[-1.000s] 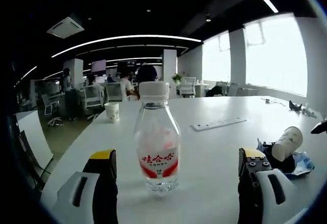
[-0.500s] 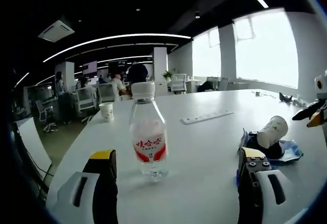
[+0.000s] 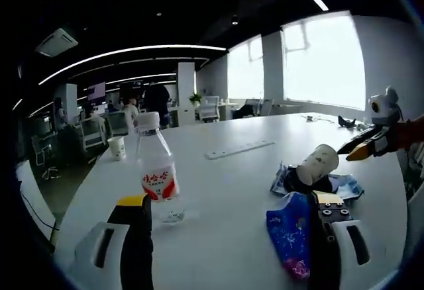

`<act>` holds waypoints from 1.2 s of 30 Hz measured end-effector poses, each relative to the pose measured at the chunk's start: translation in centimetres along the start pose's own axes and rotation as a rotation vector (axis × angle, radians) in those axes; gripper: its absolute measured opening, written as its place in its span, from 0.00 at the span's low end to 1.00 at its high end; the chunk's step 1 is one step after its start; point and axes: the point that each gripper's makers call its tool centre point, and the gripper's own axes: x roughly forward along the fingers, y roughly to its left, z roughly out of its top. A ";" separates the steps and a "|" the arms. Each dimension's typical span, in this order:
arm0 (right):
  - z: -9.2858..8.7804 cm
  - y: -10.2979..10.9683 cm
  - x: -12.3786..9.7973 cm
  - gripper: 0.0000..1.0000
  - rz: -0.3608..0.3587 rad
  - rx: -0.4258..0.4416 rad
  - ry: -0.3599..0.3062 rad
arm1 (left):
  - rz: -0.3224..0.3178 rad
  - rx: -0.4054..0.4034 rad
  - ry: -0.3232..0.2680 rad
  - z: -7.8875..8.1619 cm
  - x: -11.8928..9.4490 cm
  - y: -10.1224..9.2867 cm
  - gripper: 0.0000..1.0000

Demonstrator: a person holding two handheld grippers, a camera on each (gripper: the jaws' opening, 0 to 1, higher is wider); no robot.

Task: Arrange the tabletop items into an orderly group along one side of the table until the central work area is clear of visible clutter.

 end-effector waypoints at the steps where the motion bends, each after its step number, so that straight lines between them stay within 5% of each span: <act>1: -0.1 -0.2 0.1 0.24 0.000 -0.002 0.002 | -0.003 0.000 0.002 0.0 0.0 -0.1 0.99; 13: -0.1 -0.9 1.2 0.01 0.003 0.004 0.000 | -0.062 0.010 -0.009 0.7 -0.6 -2.3 0.98; 28: 2.8 0.9 1.1 0.00 0.008 0.070 -0.076 | -0.130 0.089 0.004 0.4 -0.8 -4.5 0.93; 36: 3.4 3.5 0.5 0.00 0.013 0.058 -0.019 | -0.162 0.077 0.005 0.5 -1.2 -5.6 0.93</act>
